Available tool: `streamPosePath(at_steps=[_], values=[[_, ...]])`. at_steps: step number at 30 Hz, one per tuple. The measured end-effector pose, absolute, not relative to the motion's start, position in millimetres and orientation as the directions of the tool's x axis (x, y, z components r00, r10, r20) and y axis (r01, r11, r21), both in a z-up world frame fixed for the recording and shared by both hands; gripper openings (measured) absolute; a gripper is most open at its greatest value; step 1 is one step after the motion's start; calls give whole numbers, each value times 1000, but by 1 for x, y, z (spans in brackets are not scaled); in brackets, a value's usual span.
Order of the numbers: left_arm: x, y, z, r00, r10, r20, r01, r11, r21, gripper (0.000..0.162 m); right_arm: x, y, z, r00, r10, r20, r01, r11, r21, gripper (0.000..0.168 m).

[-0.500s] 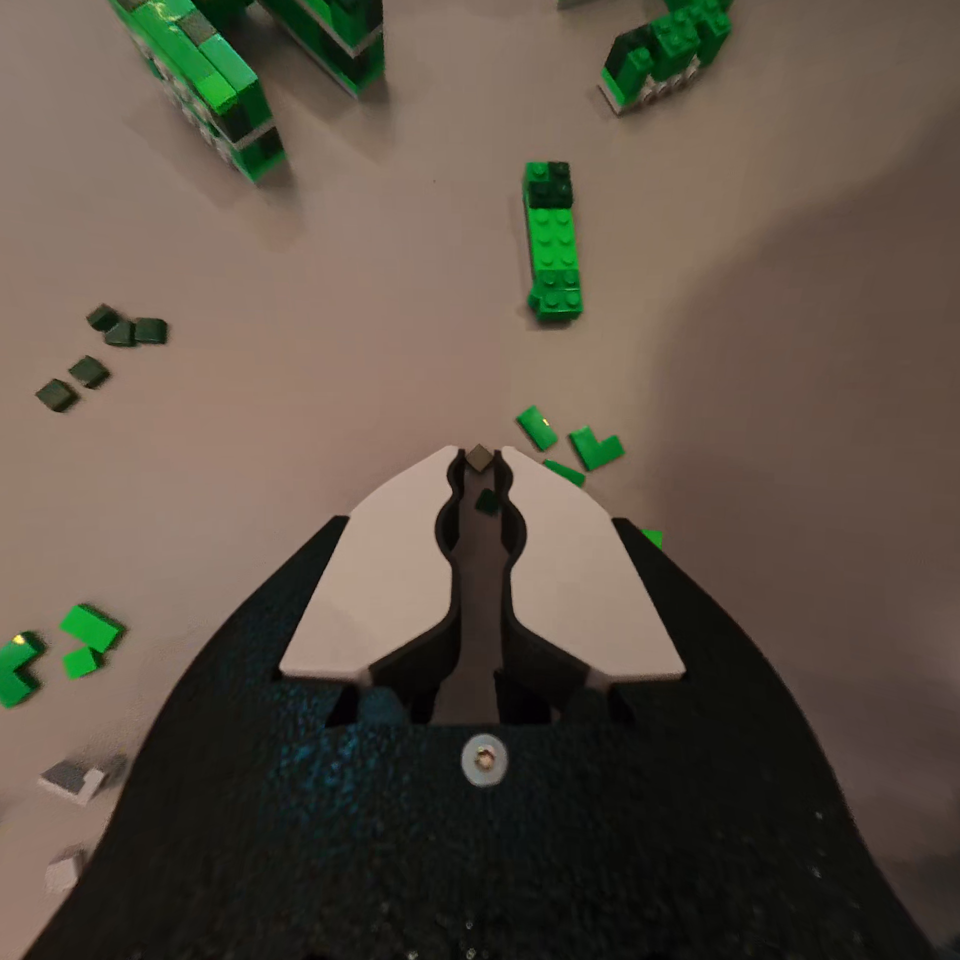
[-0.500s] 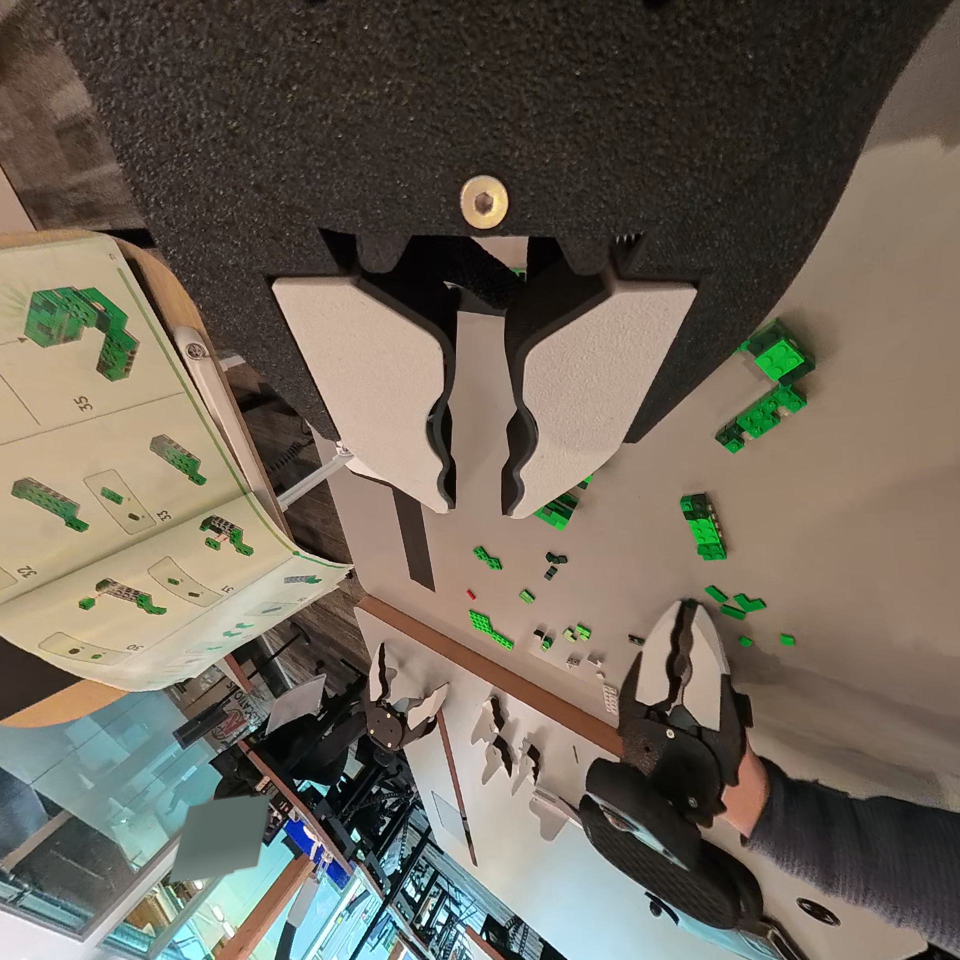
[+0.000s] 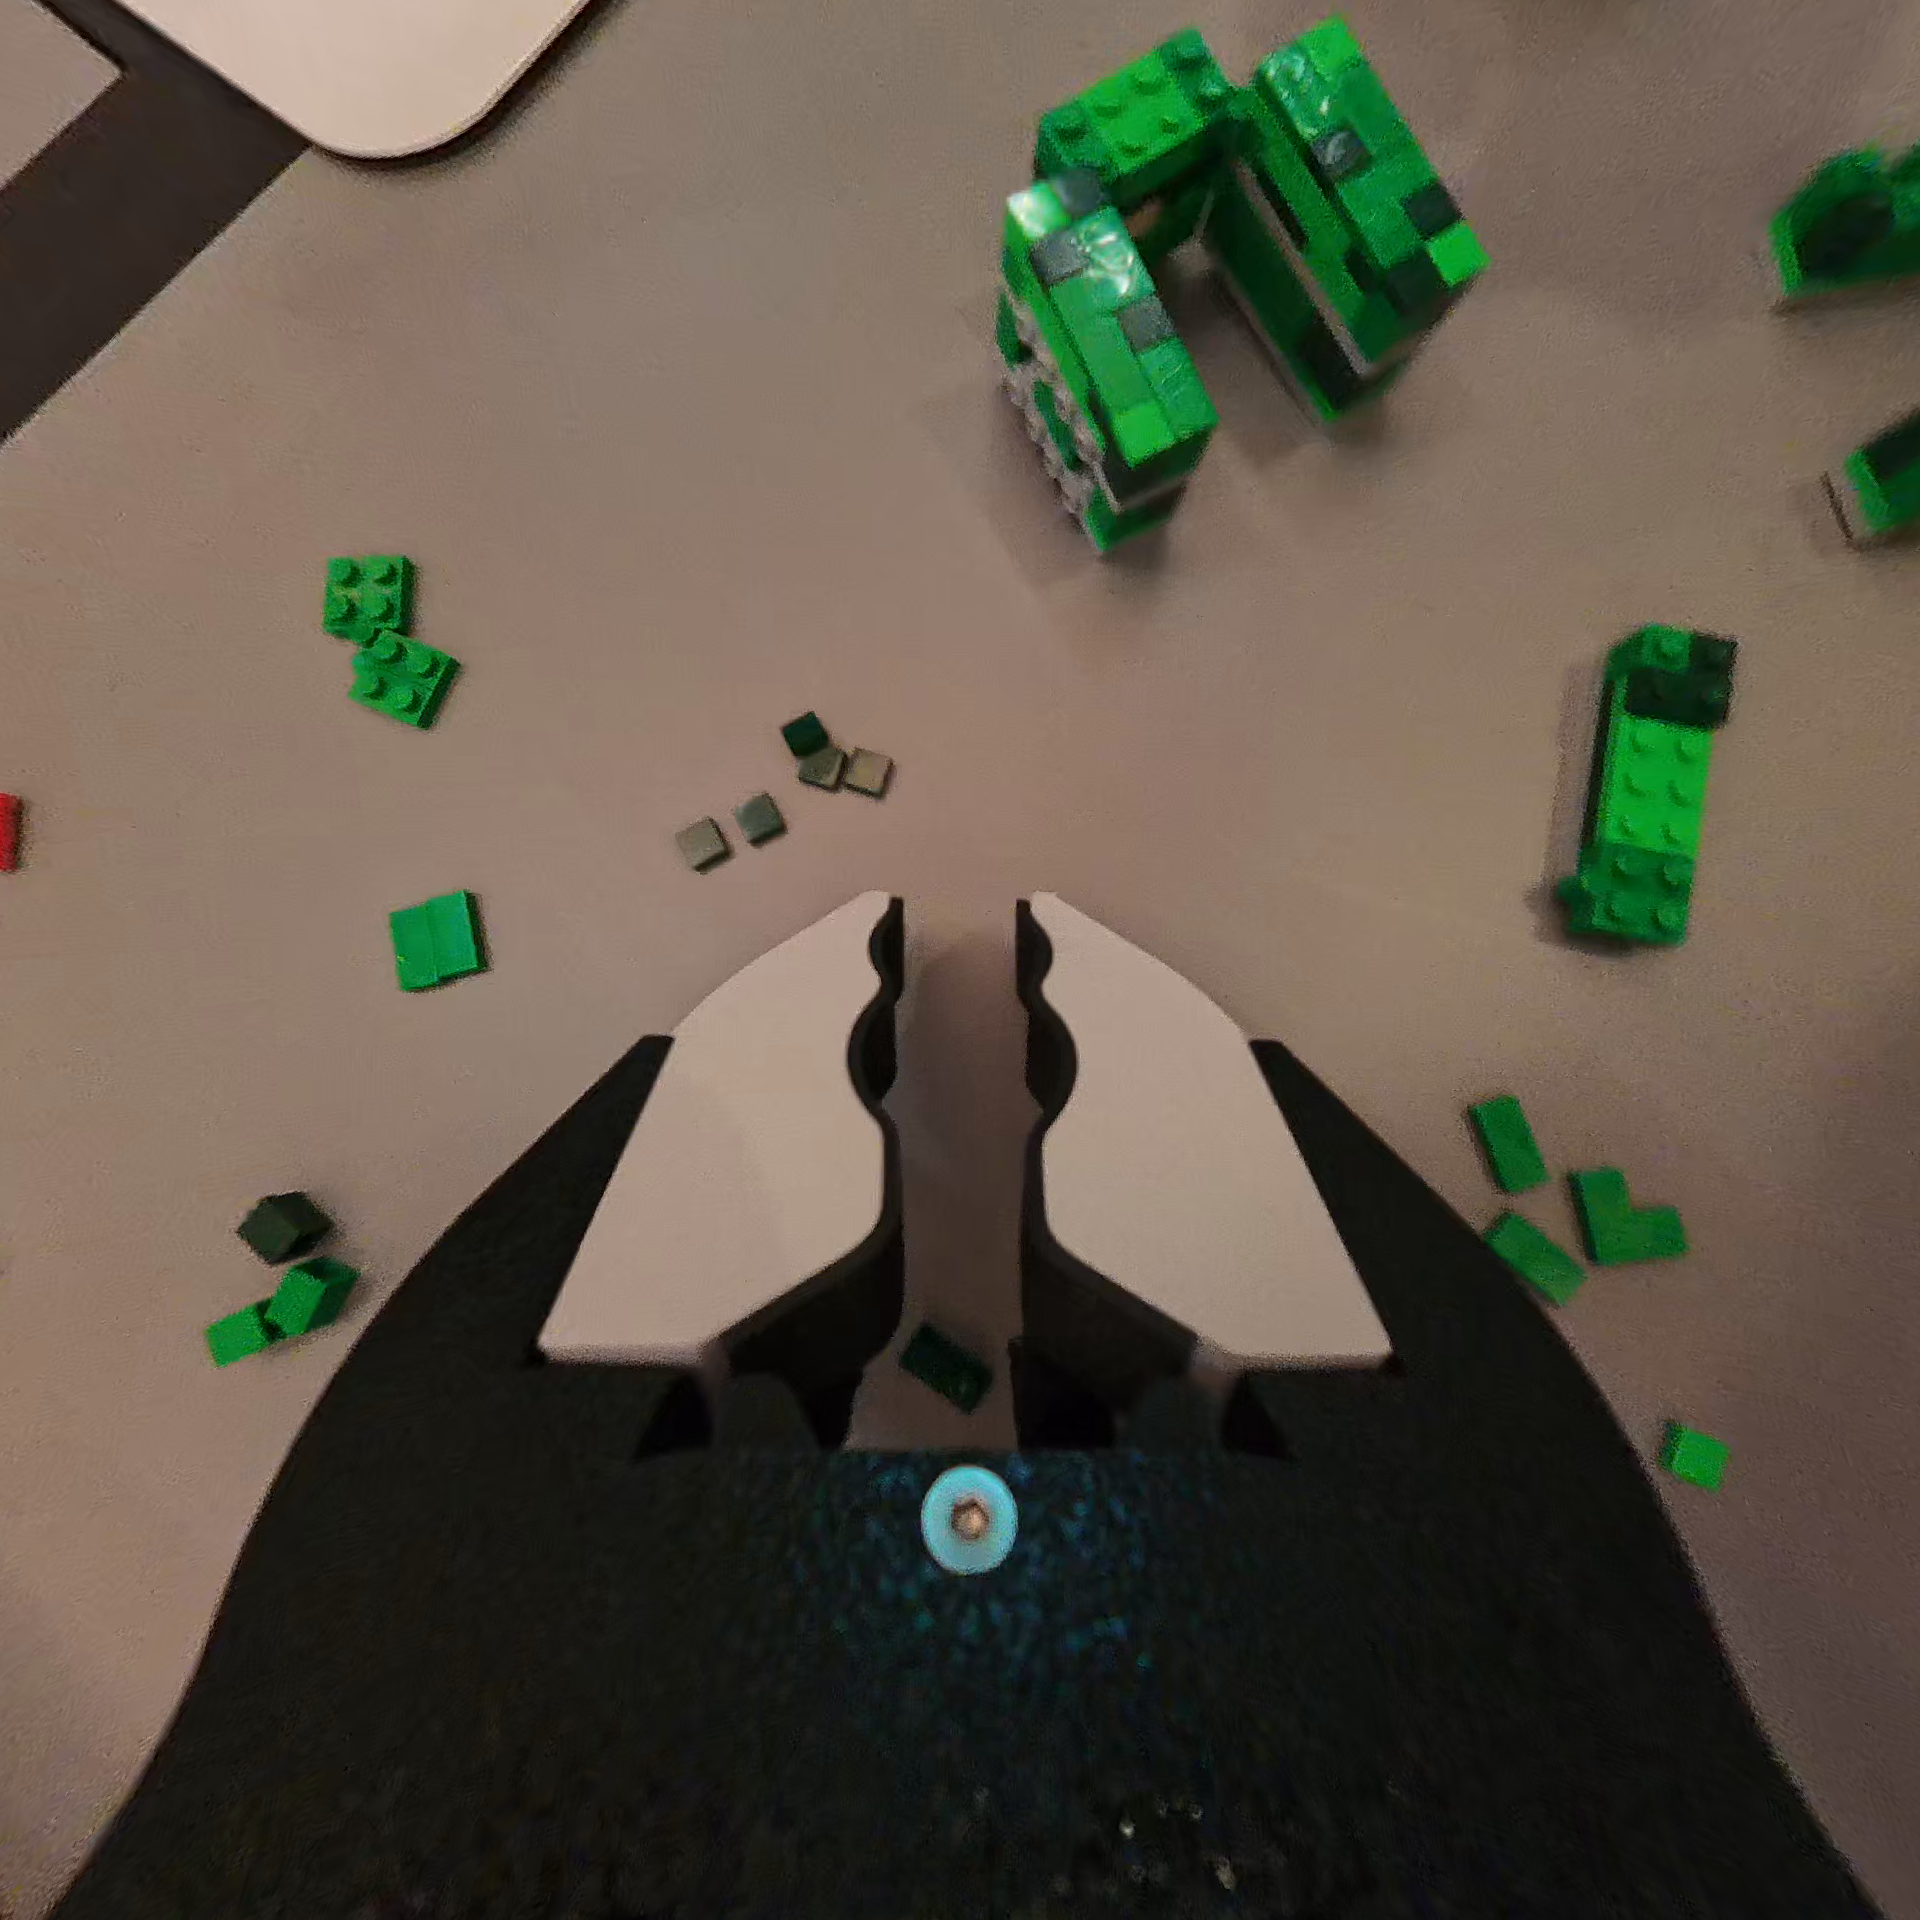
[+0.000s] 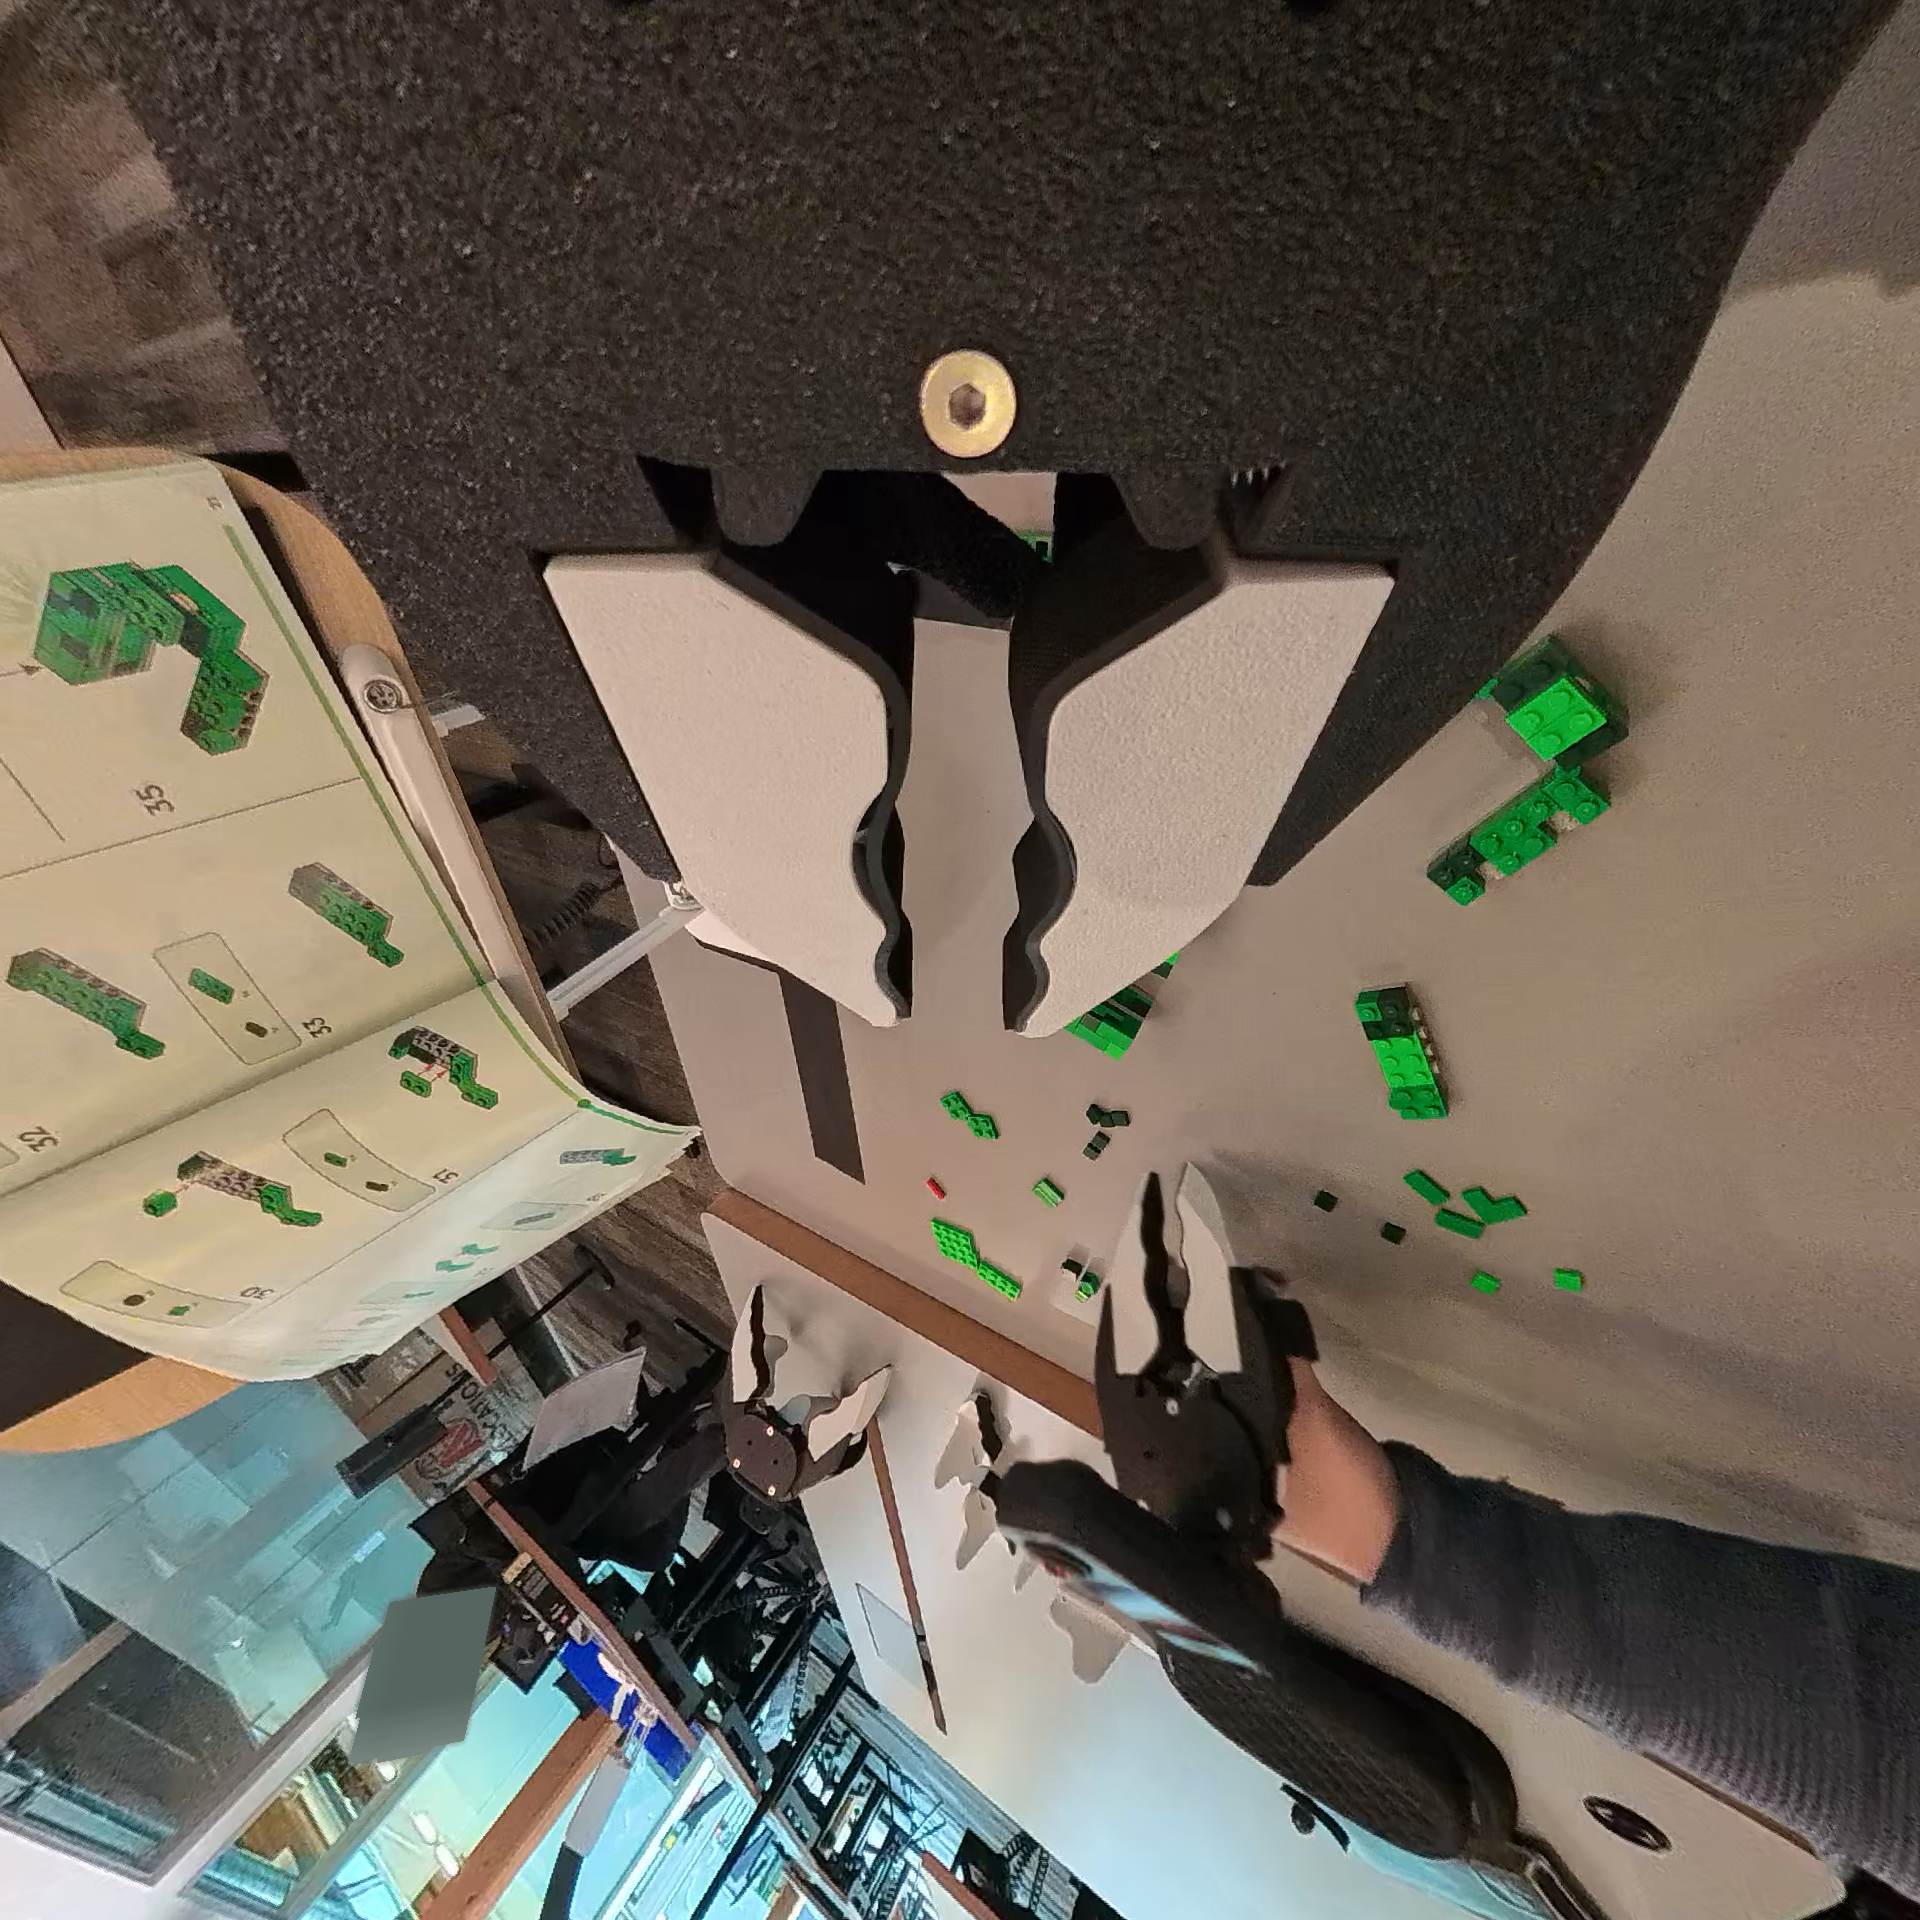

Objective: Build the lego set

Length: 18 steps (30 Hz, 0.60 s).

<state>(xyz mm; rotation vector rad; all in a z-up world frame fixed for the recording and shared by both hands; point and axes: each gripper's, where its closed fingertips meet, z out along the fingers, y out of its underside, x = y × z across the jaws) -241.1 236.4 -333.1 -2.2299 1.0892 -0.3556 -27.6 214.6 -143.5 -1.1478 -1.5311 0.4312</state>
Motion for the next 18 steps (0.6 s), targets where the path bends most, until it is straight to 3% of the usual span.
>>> streamPosePath(at_steps=[4,18], values=[[-234,248,-338,664,-746,56,-548,-536,-642,21,-27,215,-144,92,834,544,429,460,-778,16],[-227,270,-343,679,-734,22,-542,-522,-658,14,-26,216,-143,97,834,543,425,458,-781,16]])
